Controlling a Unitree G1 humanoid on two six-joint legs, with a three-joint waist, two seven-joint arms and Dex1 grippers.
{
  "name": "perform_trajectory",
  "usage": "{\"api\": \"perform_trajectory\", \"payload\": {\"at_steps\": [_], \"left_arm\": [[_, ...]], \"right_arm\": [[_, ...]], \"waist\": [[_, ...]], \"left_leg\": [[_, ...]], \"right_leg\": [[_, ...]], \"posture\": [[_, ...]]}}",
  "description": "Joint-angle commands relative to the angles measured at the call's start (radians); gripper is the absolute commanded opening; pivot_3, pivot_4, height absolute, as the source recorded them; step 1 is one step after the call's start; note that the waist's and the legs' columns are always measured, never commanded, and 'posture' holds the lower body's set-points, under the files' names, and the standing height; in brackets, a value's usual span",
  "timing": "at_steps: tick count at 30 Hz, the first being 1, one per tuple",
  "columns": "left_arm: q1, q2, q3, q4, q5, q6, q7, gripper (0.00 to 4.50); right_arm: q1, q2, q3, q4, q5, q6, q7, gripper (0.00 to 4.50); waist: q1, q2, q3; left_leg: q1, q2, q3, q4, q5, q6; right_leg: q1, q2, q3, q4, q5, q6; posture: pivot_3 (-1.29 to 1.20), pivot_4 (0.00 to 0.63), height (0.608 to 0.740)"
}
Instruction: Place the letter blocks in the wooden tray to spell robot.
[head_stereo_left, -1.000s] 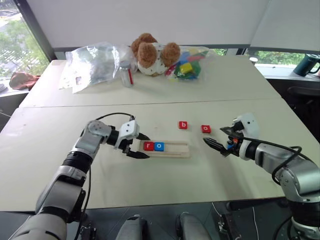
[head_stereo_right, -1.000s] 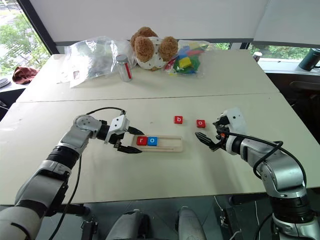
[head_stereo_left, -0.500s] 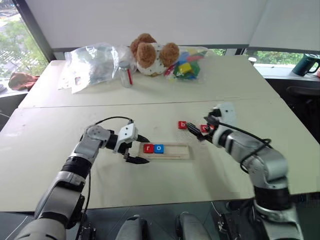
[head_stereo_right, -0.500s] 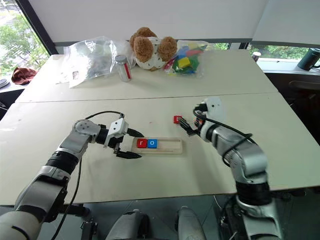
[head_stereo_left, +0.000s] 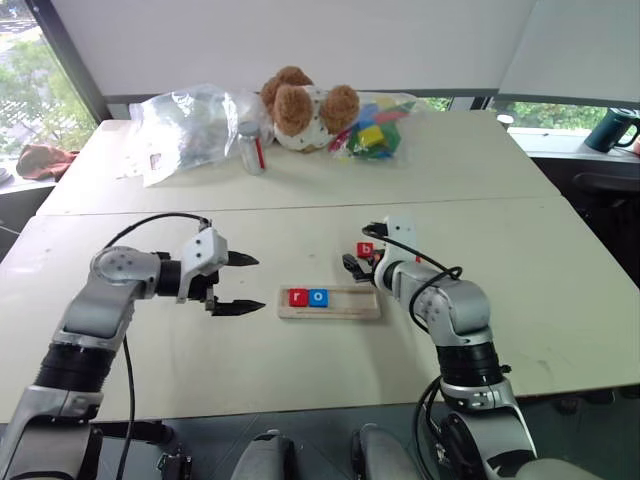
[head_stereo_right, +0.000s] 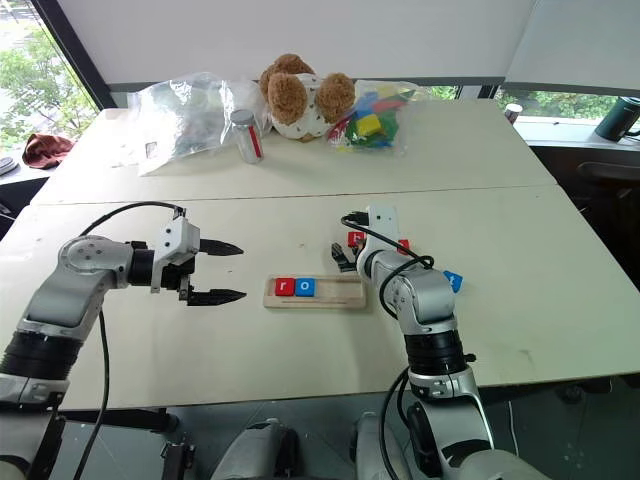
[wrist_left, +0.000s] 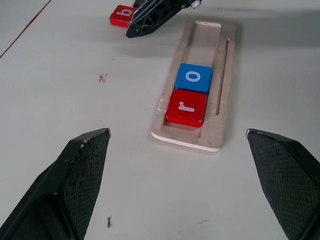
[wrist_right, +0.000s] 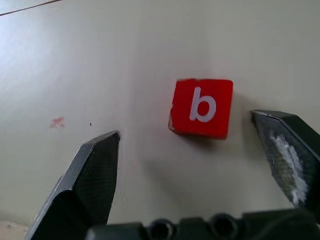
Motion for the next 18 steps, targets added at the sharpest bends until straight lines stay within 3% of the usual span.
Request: {"api": "perform_trajectory", "payload": {"at_steps": [1,2,5,10,14,18], "left_arm": [[0.015,-0.001,0.037,-0.083,-0.03,0.034,0.066,4.48],[0.021,-0.003,0.038,-0.095,-0.035,0.042,0.078,4.48],[0.043,-0.001,0.036,-0.114,-0.035,0.043,0.104,4.5],[0.056,-0.003,0.025,-0.114,-0.027,0.029,0.128,4.5],[0.045,-0.018,0.007,-0.128,-0.041,0.042,0.129,4.5],[0.043,-0.017,-0.021,-0.145,-0.053,0.052,0.093,4.5]], "right_arm": [[-0.032,0.021,0.012,0.084,-0.04,-0.064,-0.006,4.5],[-0.044,0.033,0.011,0.118,-0.049,-0.081,-0.013,4.5],[-0.059,0.041,0.026,0.171,-0.084,-0.113,-0.017,3.63],[-0.052,0.037,0.037,0.19,-0.125,-0.137,-0.011,1.15],[-0.049,-0.024,0.046,0.1,-0.112,-0.182,0.084,1.15],[0.037,-0.217,0.025,-0.248,-0.035,-0.012,0.236,1.15]], "waist": [[0.0,0.0,0.0],[0.0,0.0,0.0],[-0.002,0.0,0.0],[-0.011,0.0,0.0],[-0.02,0.0,0.0],[-0.005,0.002,0.001]], "left_leg": [[0.001,0.0,0.0,0.0,0.0,0.0],[0.002,0.0,0.0,0.0,0.0,0.0],[0.004,0.0,0.0,0.0,0.0,0.0],[0.004,0.001,0.0,-0.001,0.0,-0.001],[0.004,0.001,0.0,-0.001,0.001,-0.001],[0.0,0.0,0.0,-0.001,0.0,0.0]], "right_leg": [[0.001,0.0,0.0,0.0,0.0,0.0],[0.002,0.0,0.0,0.0,0.0,0.0],[0.004,0.0,0.0,0.0,0.0,0.0],[0.003,0.0,0.0,0.0,0.0,0.0],[0.003,0.0,0.0,0.0,0.0,0.0],[0.001,0.0,0.0,-0.001,0.0,0.0]], "posture": [[0.0,0.15,0.74],[0.0,0.15,0.74],[0.0,0.15,0.74],[0.0,0.15,0.74],[0.0,0.15,0.74],[0.0,0.15,0.74]]}}
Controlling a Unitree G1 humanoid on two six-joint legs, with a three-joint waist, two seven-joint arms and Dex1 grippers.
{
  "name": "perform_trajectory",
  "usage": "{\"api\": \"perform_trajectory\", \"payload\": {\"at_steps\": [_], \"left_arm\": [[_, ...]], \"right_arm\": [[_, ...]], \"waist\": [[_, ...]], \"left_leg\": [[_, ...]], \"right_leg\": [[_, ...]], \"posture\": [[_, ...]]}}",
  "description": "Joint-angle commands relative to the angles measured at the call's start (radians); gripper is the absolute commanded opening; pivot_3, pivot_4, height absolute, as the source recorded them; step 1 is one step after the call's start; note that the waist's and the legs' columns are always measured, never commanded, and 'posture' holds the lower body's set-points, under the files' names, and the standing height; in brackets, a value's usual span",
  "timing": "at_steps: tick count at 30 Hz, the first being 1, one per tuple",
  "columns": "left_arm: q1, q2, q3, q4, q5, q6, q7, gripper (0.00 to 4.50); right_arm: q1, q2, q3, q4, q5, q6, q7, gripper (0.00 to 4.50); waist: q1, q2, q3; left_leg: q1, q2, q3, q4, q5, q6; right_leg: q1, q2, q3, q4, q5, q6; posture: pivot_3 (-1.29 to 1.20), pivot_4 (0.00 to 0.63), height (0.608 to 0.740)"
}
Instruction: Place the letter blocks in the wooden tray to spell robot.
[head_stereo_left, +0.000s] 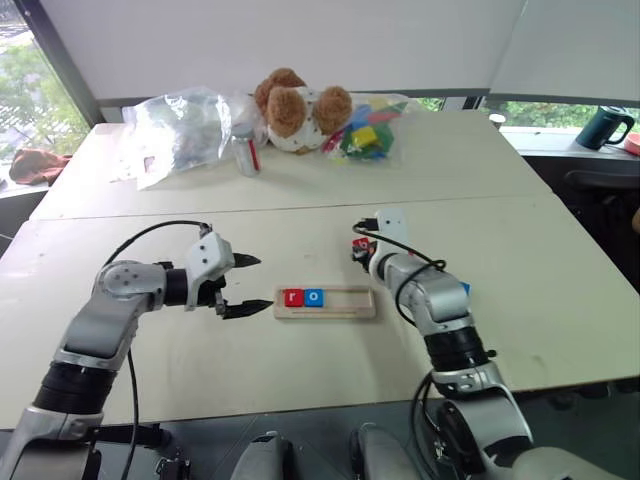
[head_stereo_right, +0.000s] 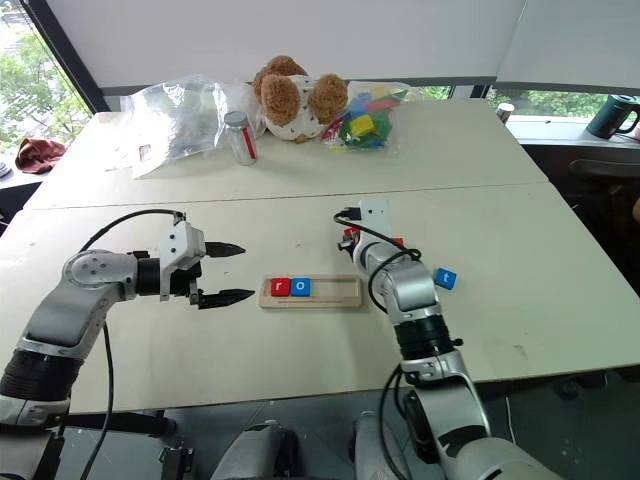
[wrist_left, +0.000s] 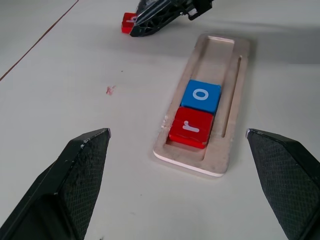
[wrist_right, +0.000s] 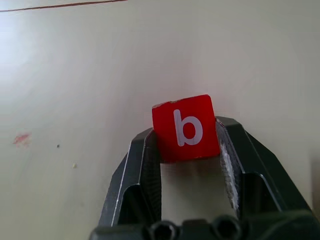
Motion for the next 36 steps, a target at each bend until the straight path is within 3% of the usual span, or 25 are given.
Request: {"api": "perform_trajectory", "payload": {"at_steps": [1,5,8,13,20,26,28,30,32,35,36], "left_arm": [[-0.016,0.01,-0.022,-0.039,-0.02,-0.004,-0.03,4.5],[-0.04,0.008,-0.037,-0.052,-0.036,0.019,-0.045,4.5],[-0.06,0.01,-0.05,-0.078,-0.044,0.048,-0.051,4.5],[-0.091,-0.013,-0.06,-0.065,-0.051,0.061,-0.035,4.5],[-0.091,-0.007,-0.071,-0.034,-0.032,0.044,-0.034,4.5],[-0.078,-0.007,-0.058,-0.03,-0.034,0.052,-0.021,4.5],[-0.08,-0.002,-0.052,-0.02,-0.035,0.049,-0.024,4.5],[-0.088,0.009,-0.042,-0.003,-0.038,0.044,-0.033,4.5],[-0.103,0.02,-0.033,0.012,-0.045,0.047,-0.046,4.5],[-0.129,0.035,-0.044,0.024,-0.061,0.049,-0.095,4.5],[-0.139,0.04,-0.053,0.023,-0.065,0.049,-0.114,4.5]], "right_arm": [[0.051,-0.107,-0.083,-0.343,0.08,0.185,0.079,1.15],[0.163,-0.078,-0.228,-0.698,0.153,0.506,0.069,1.15],[0.233,-0.021,-0.294,-0.826,0.132,0.664,0.034,1.15],[0.326,0.13,-0.304,-0.809,0.029,0.681,-0.118,1.15],[0.334,0.13,-0.286,-0.716,-0.002,0.636,-0.123,1.15],[0.353,0.177,-0.256,-0.694,-0.015,0.624,-0.139,4.21],[0.323,0.193,-0.294,-0.702,-0.032,0.64,-0.153,4.48],[0.259,0.164,-0.357,-0.728,-0.017,0.671,-0.119,4.48],[0.201,0.048,-0.396,-0.728,0.052,0.681,-0.018,4.48],[0.18,-0.271,-0.386,-0.672,0.287,0.639,0.344,4.48],[0.231,-0.401,-0.356,-0.643,0.31,0.473,0.51,4.48]], "waist": [[0.01,0.0,0.0],[0.014,0.0,0.0],[0.015,0.0,0.0],[0.016,0.0,0.0],[0.014,0.0,0.0],[0.014,-0.001,0.0],[0.014,-0.001,0.0],[0.016,0.0,0.0],[0.017,0.001,0.001],[0.021,0.001,0.001],[0.021,0.001,0.001]], "left_leg": [[-0.001,0.0,0.0,0.0,0.0,0.0],[-0.003,0.001,0.0,-0.001,-0.001,0.001],[-0.003,0.001,0.0,-0.001,-0.001,0.001],[0.001,0.0,0.0,0.001,0.0,0.001],[0.002,0.0,0.0,0.0,0.0,0.0],[0.002,0.0,0.0,0.0,0.0,0.0],[0.003,0.0,0.0,0.001,0.0,0.0],[0.003,0.0,0.001,0.001,0.0,0.0],[0.003,-0.001,0.001,0.001,0.0,0.0],[0.002,-0.001,0.0,0.001,0.0,0.001],[0.002,-0.001,0.0,0.0,-0.001,0.002]], "right_leg": [[-0.001,0.0,0.0,-0.001,0.0,0.0],[-0.002,0.001,0.0,-0.002,0.0,0.0],[-0.002,0.001,0.0,-0.002,0.0,0.0],[0.002,0.0,0.001,-0.001,0.0,0.0],[0.001,0.001,0.0,-0.001,0.0,0.0],[0.002,0.001,0.0,-0.001,0.0,0.0],[0.003,0.001,0.0,-0.001,0.0,0.0],[0.003,0.001,0.0,-0.001,0.0,0.0],[0.003,0.001,0.0,-0.001,0.0,0.0],[0.004,0.001,-0.002,-0.003,0.0,0.0],[0.004,0.001,-0.003,-0.004,0.0,0.0]], "posture": [[0.0,0.15,0.74],[0.0,0.15,0.74],[0.0,0.15,0.74],[0.0,0.15,0.74],[0.0,0.15,0.74],[0.0,0.15,0.74],[0.0,0.15,0.74],[0.0,0.15,0.74],[0.0,0.15,0.74],[0.0,0.15,0.74],[0.0,0.15,0.74]]}}
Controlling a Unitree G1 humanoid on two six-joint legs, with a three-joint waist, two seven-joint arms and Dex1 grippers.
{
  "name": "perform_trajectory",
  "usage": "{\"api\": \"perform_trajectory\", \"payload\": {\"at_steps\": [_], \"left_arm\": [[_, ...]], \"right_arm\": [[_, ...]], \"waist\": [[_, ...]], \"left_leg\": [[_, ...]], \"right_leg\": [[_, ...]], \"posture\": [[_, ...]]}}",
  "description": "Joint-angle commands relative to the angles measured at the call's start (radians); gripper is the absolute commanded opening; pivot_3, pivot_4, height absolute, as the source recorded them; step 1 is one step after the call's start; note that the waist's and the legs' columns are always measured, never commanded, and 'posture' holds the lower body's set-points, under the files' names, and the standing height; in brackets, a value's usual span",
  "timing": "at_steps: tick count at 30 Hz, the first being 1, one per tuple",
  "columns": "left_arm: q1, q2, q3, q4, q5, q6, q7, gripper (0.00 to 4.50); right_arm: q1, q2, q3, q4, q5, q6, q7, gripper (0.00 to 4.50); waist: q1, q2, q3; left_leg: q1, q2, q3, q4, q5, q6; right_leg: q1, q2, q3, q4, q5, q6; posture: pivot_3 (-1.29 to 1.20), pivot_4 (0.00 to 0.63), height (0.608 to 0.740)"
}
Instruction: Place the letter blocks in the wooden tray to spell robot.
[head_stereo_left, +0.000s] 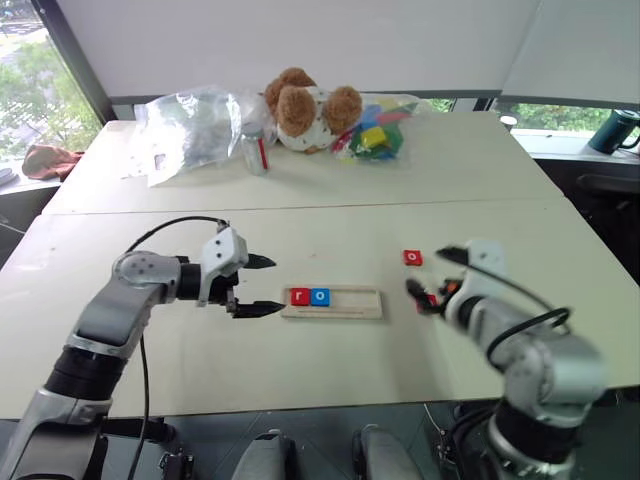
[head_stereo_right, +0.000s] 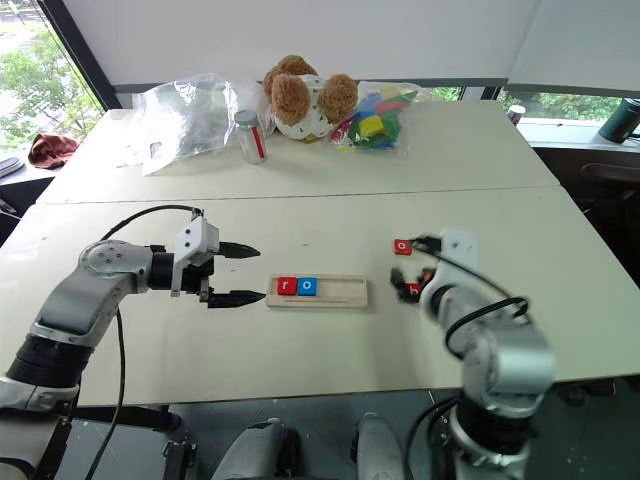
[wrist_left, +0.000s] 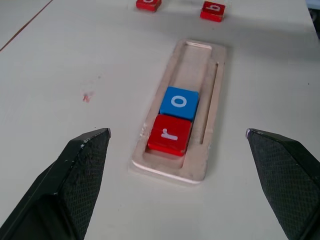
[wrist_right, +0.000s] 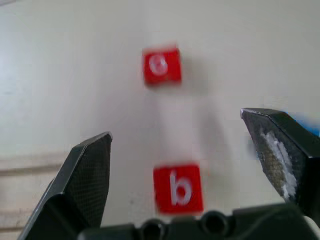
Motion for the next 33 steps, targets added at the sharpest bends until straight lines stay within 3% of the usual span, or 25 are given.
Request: {"api": "perform_trajectory", "payload": {"at_steps": [1,4,9,14,22,25,30,33], "left_arm": [[-0.042,0.017,0.008,-0.013,-0.03,-0.013,-0.055,4.5],[-0.055,0.028,0.001,-0.03,-0.039,-0.01,-0.088,4.5],[-0.034,0.051,0.007,-0.076,-0.037,-0.025,-0.114,4.5],[0.025,0.071,0.031,-0.133,-0.042,-0.004,-0.074,4.5],[0.099,0.102,0.049,-0.18,-0.033,-0.002,-0.016,4.5],[0.107,0.109,0.049,-0.183,-0.035,-0.002,-0.008,4.5],[0.109,0.122,0.052,-0.172,-0.035,-0.007,-0.003,4.5],[0.108,0.136,0.057,-0.145,-0.028,-0.021,-0.008,4.5]], "right_arm": [[0.092,-0.258,0.047,0.052,0.136,-0.318,0.423,4.48],[0.209,-0.432,0.122,0.206,0.058,-0.739,0.662,4.48],[0.167,-0.509,0.266,0.649,-0.103,-1.356,0.902,4.48],[0.039,-0.453,0.364,0.907,-0.16,-1.597,1.0,4.48],[-0.065,-0.397,0.419,1.099,-0.197,-1.714,1.058,4.48],[-0.08,-0.387,0.425,1.131,-0.207,-1.735,1.059,3.6],[-0.097,-0.371,0.429,1.171,-0.219,-1.766,1.055,1.14],[-0.137,-0.352,0.425,1.137,-0.206,-1.71,1.041,1.15]], "waist": [[0.0,-0.001,0.0],[-0.008,-0.001,0.0],[-0.013,-0.002,0.001],[-0.007,-0.002,0.001],[-0.001,-0.002,0.001],[-0.002,-0.002,0.001],[-0.003,-0.001,0.001],[-0.006,-0.001,0.001]], "left_leg": [[0.0,0.001,-0.001,0.0,-0.001,0.001],[0.0,0.001,-0.001,-0.002,-0.003,0.005],[0.002,0.001,0.005,0.002,-0.003,0.005],[0.003,0.002,0.005,0.002,-0.002,0.004],[0.001,0.001,0.003,0.002,-0.001,0.002],[0.001,0.001,0.003,0.002,-0.001,0.001],[0.001,0.001,0.003,0.001,-0.001,0.001],[0.001,0.001,0.003,0.002,-0.001,0.001]], "right_leg": [[0.001,0.0,0.0,-0.001,0.0,0.0],[0.002,0.001,0.0,-0.002,-0.002,0.003],[0.002,0.001,0.004,0.0,-0.002,0.003],[0.002,0.0,0.004,0.001,-0.002,0.003],[0.001,-0.002,0.004,0.001,-0.002,0.003],[0.001,-0.003,0.004,0.001,-0.002,0.002],[0.0,-0.003,0.004,0.001,-0.002,0.002],[0.0,-0.003,0.005,0.001,-0.001,0.002]], "posture": [[0.0,0.15,0.74],[0.0,0.15,0.74],[0.0,0.15,0.74],[0.0,0.15,0.74],[0.0,0.15,0.74],[0.0,0.15,0.74],[0.0,0.15,0.74],[0.0,0.15,0.74]]}}
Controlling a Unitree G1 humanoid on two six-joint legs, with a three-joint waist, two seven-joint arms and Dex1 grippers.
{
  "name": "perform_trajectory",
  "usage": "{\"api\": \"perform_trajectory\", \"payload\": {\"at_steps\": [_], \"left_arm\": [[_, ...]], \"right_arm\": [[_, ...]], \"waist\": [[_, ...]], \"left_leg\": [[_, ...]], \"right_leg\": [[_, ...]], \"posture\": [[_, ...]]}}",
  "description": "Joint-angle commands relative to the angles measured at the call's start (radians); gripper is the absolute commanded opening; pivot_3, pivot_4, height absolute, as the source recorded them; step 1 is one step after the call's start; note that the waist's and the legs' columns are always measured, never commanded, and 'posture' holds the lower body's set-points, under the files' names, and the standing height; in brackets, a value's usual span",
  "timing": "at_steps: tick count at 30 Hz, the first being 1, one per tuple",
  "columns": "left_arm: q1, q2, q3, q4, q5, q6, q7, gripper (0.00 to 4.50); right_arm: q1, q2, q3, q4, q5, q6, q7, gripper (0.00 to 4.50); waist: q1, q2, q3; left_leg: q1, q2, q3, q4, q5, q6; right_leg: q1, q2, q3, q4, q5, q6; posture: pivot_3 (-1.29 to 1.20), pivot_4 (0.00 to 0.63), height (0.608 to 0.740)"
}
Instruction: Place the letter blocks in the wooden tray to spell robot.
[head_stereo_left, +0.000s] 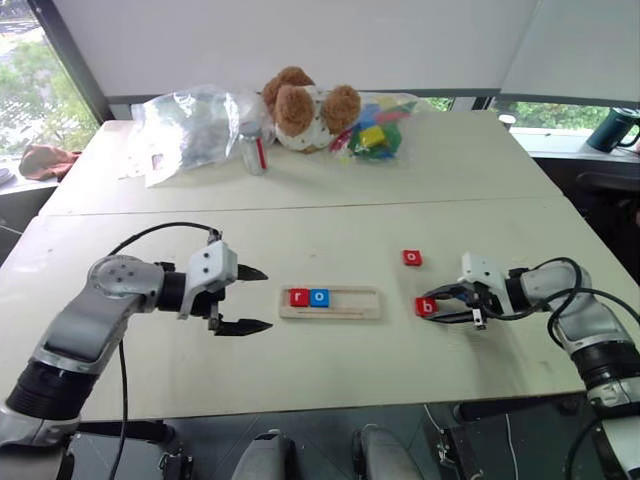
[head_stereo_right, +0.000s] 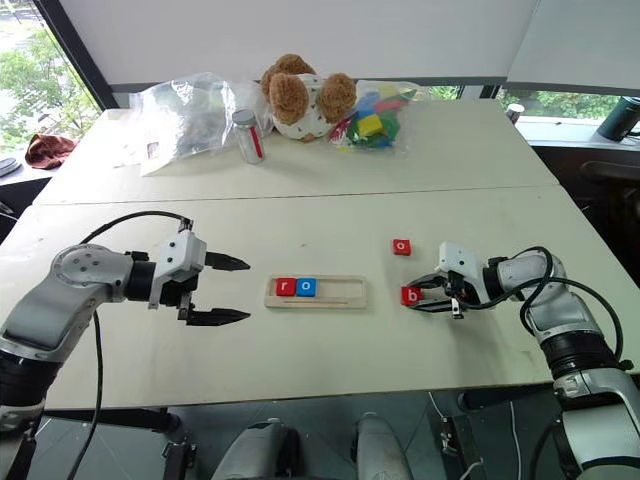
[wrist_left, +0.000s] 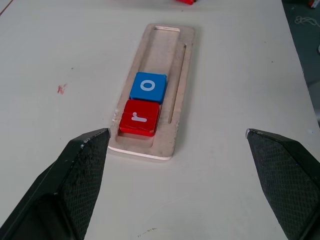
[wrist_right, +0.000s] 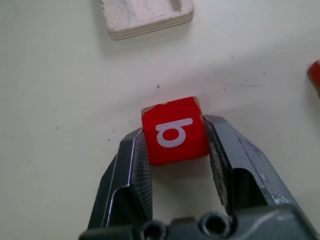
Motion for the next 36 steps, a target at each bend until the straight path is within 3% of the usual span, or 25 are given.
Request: {"api": "perform_trajectory", "payload": {"at_steps": [1,5,9,21,36], "left_arm": [[-0.006,0.027,0.041,0.018,0.003,-0.025,-0.003,4.5],[-0.02,0.04,0.048,0.047,0.003,-0.026,-0.006,4.5],[-0.004,0.049,0.036,0.062,0.022,-0.045,-0.012,4.5],[0.04,0.02,0.031,0.039,0.031,-0.055,0.027,4.5],[0.024,-0.006,0.022,0.065,0.056,-0.08,0.03,4.5]], "right_arm": [[-0.066,0.021,-0.012,-0.06,0.017,0.081,-0.015,1.15],[-0.161,0.085,0.037,-0.19,0.012,0.263,-0.031,1.15],[-0.243,0.165,0.105,-0.19,-0.077,0.336,-0.119,1.15],[-0.249,0.24,0.206,-0.366,-0.103,0.566,-0.142,1.15],[-0.231,0.255,0.273,-0.374,-0.137,0.573,-0.17,1.15]], "waist": [[-0.004,0.0,0.0],[-0.007,0.001,0.0],[0.0,0.001,0.0],[-0.002,0.001,0.0],[-0.001,0.001,0.0]], "left_leg": [[0.0,0.0,0.0,0.0,0.0,0.0],[0.0,0.0,0.0,0.0,0.0,0.0],[0.0,0.001,-0.001,-0.001,0.0,-0.001],[-0.006,-0.002,-0.002,0.0,0.001,-0.003],[-0.005,-0.002,-0.002,0.0,0.001,-0.002]], "right_leg": [[0.0,0.0,0.0,0.0,0.0,0.0],[-0.002,0.0,0.0,0.001,0.0,0.0],[-0.002,0.001,0.0,0.002,0.0,0.0],[-0.005,-0.002,-0.002,0.0,0.0,0.0],[-0.005,-0.001,-0.002,0.001,0.0,0.0]], "posture": [[0.0,0.15,0.74],[0.0,0.15,0.74],[0.0,0.15,0.74],[0.0,0.15,0.74],[0.0,0.15,0.74]]}}
